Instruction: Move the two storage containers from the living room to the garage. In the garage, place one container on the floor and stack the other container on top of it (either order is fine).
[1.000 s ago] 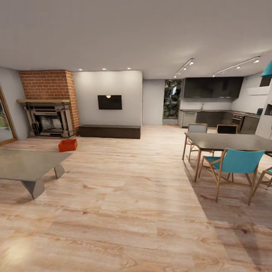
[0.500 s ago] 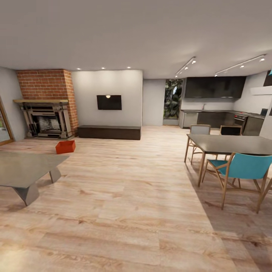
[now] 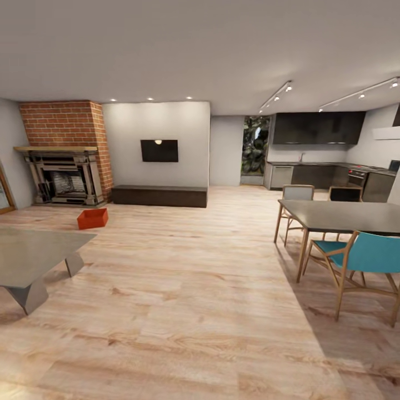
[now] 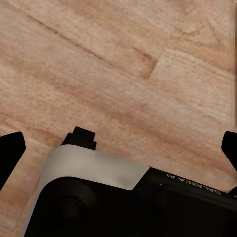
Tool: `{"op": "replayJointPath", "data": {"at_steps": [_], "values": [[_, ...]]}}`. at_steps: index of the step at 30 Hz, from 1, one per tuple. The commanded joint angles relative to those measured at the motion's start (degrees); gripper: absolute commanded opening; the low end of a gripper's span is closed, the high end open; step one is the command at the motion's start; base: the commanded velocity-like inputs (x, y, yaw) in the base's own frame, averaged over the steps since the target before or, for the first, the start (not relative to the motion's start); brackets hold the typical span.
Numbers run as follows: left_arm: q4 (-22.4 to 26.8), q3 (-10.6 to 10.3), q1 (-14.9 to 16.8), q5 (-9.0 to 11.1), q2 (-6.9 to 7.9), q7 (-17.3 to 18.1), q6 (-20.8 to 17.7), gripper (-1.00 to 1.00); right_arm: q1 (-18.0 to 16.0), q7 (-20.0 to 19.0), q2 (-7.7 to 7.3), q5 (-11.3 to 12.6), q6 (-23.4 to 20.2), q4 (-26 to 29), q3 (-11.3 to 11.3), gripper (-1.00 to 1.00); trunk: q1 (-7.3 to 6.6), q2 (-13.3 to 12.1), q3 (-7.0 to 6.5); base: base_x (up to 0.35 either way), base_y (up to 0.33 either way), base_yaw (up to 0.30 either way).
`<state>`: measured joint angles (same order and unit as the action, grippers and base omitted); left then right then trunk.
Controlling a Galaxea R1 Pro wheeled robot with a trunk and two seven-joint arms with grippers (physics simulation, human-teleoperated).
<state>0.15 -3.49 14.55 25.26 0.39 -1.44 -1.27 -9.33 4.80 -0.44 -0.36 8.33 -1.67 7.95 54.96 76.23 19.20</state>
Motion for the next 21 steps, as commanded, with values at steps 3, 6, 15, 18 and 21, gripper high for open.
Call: {"op": "replayJointPath", "data": {"at_steps": [3, 6, 15, 18, 21], "values": [[0.02, -0.38, 0.04, 0.41, 0.01, -0.14, -0.12, 1.0, -0.08, 0.21, -0.06, -0.07, 0.28, -0.18, 0.4, 1.0, 0.03, 0.03, 0.06, 0.322, 0.0, 0.0], [0.02, -0.38, 0.04, 0.41, 0.01, -0.14, -0.13, 1.0, -0.08, 0.21, -0.01, -0.08, 0.28, -0.18, 0.4, 1.0, 0.03, 0.03, 0.06, 0.322, 0.0, 0.0], [0.02, -0.38, 0.04, 0.41, 0.03, -0.14, -0.13, 1.0, -0.08, 0.21, -0.09, -0.08, 0.32, -0.18, 0.4, 1.0, 0.03, 0.03, 0.06, 0.322, 0.0, 0.0], [0.02, -0.38, 0.04, 0.41, 0.03, -0.14, -0.13, 1.0, -0.08, 0.21, -0.1, -0.07, 0.35, -0.18, 0.4, 1.0, 0.03, 0.03, 0.06, 0.322, 0.0, 0.0], [0.02, -0.38, 0.04, 0.41, 0.0, -0.14, -0.13, 1.0, -0.08, 0.21, -0.09, -0.04, 0.41, -0.18, 0.4, 1.0, 0.03, 0.03, 0.06, 0.322, 0.0, 0.0]]}}
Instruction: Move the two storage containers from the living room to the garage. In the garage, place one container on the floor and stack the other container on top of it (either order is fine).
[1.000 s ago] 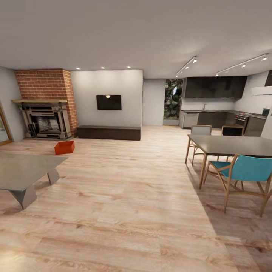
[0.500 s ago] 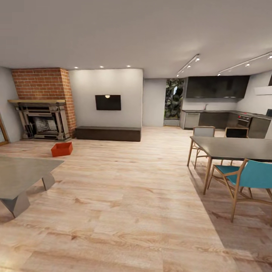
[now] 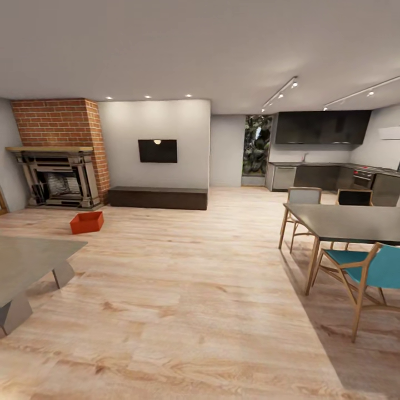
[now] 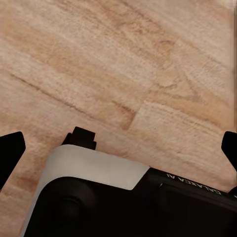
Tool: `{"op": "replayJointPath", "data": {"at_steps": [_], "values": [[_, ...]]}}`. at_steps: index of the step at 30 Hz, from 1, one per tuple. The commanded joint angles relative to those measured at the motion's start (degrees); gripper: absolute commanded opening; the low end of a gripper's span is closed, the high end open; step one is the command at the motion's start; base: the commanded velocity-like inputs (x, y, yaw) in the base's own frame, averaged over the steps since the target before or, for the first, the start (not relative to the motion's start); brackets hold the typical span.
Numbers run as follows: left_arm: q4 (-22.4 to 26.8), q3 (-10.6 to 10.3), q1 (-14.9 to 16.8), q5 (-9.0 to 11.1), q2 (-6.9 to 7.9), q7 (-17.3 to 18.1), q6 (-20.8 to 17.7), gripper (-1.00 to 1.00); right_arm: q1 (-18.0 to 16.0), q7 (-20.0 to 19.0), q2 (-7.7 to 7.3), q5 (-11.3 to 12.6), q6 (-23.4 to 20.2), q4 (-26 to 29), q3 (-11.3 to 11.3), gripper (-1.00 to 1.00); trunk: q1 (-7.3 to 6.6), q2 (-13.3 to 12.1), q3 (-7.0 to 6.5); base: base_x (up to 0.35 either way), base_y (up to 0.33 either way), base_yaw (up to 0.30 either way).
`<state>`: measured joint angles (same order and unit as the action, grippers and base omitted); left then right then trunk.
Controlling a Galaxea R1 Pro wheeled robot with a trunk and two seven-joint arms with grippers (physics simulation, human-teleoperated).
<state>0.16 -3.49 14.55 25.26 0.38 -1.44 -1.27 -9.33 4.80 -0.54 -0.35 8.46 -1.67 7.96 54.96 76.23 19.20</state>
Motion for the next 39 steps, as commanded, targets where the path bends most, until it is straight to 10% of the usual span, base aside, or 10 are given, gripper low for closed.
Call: {"op": "replayJointPath", "data": {"at_steps": [1, 39], "values": [[0.02, -0.38, 0.04, 0.41, 0.01, -0.14, -0.13, 1.0, -0.08, 0.21, 0.01, -0.03, 0.29, -0.18, 0.39, 1.0, 0.03, 0.03, 0.06, 0.322, 0.0, 0.0], [0.02, -0.38, 0.05, 0.41, -0.03, -0.14, -0.12, 1.0, -0.08, 0.21, 0.02, -0.09, 0.59, -0.18, 0.39, 1.0, 0.03, 0.03, 0.06, 0.322, 0.0, 0.0]]}}
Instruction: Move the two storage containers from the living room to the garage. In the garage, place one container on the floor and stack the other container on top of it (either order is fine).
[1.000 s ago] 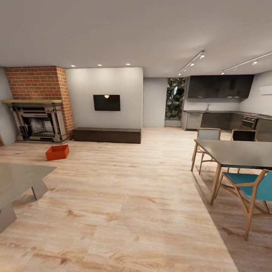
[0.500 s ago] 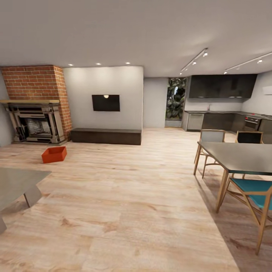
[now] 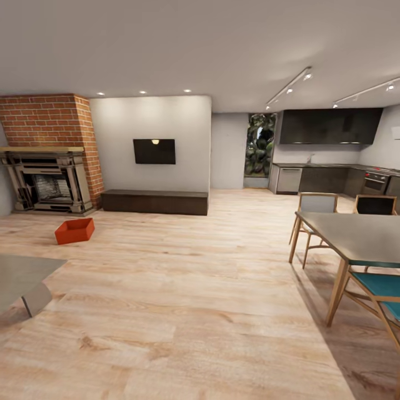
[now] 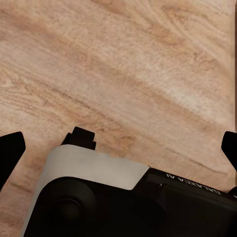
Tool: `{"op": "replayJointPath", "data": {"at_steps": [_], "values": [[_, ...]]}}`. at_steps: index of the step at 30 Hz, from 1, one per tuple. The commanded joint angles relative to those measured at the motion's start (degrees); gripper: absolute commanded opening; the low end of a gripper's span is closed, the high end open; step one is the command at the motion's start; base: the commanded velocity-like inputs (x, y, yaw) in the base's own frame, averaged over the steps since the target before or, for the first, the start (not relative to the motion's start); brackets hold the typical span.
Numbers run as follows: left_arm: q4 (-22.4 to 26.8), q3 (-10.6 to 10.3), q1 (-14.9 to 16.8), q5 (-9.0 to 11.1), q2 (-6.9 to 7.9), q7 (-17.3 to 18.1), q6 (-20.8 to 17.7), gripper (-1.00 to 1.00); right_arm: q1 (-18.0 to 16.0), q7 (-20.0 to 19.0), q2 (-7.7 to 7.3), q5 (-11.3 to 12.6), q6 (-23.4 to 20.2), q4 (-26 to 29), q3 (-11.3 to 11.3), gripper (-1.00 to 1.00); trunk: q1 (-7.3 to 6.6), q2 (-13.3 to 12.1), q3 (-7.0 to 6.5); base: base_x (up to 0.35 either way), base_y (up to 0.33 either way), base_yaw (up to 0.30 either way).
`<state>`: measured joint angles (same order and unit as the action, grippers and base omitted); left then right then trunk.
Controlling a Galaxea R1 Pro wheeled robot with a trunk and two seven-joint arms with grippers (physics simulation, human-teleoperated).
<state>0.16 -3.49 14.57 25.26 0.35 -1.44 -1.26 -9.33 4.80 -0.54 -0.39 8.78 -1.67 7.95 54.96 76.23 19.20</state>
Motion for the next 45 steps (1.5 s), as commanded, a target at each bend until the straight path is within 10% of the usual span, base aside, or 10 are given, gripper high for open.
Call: {"op": "replayJointPath", "data": {"at_steps": [1, 45], "values": [[0.02, -0.38, 0.03, 0.41, 0.0, -0.14, -0.14, 1.0, -0.06, 0.21, 0.01, -0.05, 0.28, -0.18, 0.39, 1.0, 0.03, 0.03, 0.07, 0.323, 0.0, 0.0], [0.02, -0.38, 0.03, 0.41, 0.0, -0.14, -0.14, 1.0, -0.08, 0.21, 0.02, -0.04, 0.36, -0.18, 0.39, 1.0, 0.03, 0.03, 0.07, 0.322, 0.0, 0.023]]}}
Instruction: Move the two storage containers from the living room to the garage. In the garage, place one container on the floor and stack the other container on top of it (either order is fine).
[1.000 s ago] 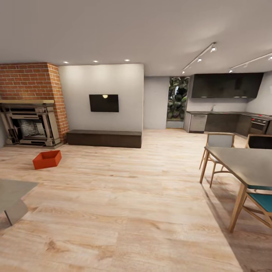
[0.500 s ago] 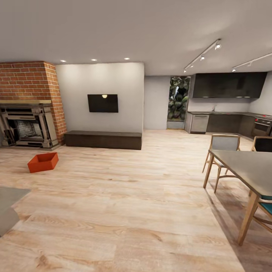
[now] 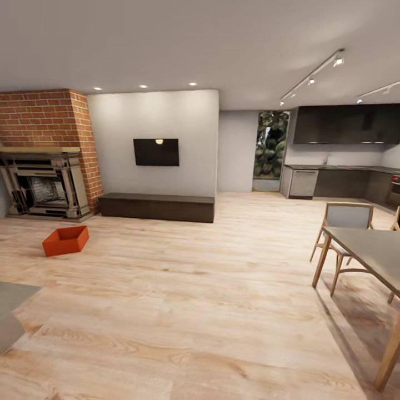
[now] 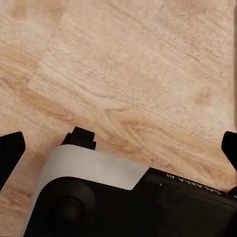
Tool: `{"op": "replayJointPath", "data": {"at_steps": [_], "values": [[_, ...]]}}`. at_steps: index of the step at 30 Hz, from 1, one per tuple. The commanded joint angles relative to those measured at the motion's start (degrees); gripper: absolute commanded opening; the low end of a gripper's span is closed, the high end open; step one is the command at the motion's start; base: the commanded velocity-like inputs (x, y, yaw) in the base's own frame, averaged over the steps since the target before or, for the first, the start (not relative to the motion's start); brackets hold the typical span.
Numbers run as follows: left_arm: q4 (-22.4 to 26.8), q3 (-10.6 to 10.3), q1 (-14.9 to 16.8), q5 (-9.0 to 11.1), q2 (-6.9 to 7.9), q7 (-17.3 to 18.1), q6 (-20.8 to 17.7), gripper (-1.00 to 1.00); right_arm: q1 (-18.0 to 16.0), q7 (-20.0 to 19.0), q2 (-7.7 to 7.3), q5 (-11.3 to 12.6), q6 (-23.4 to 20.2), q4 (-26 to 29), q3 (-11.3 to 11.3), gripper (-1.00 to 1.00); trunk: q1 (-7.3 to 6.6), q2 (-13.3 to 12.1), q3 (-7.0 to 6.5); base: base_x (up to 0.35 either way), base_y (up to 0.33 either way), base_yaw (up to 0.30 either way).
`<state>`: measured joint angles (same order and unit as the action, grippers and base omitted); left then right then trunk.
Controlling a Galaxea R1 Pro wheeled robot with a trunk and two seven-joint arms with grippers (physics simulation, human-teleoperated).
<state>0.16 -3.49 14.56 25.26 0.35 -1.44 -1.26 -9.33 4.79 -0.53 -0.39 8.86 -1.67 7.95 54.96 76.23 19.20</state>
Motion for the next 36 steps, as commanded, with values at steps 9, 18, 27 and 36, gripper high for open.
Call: {"op": "replayJointPath", "data": {"at_steps": [9, 18, 27, 36], "values": [[0.02, -0.38, 0.03, 0.41, 0.0, -0.14, -0.13, 1.0, -0.08, 0.22, 0.2, -0.01, 0.21, -0.18, 0.36, 1.0, 0.03, 0.03, 0.06, 0.322, 0.0, 0.003], [0.02, -0.38, 0.03, 0.41, 0.0, -0.14, -0.08, 1.0, -0.08, 0.22, 0.51, 0.03, -0.06, -0.18, 0.4, 1.0, 0.03, 0.03, 0.06, 0.322, 0.0, 0.034], [0.02, -0.38, 0.03, 0.41, 0.0, -0.14, -0.06, 1.0, -0.08, 0.26, 0.39, 0.18, 0.04, -0.18, 0.32, 1.0, 0.03, 0.03, 0.06, 0.322, 0.0, 0.123], [0.02, -0.38, 0.03, 0.41, -0.02, -0.14, -0.06, 1.0, -0.08, 0.34, -0.02, 0.26, 0.17, -0.15, 0.37, 1.0, 0.03, 0.03, 0.06, 0.322, 0.0, 0.006]]}}
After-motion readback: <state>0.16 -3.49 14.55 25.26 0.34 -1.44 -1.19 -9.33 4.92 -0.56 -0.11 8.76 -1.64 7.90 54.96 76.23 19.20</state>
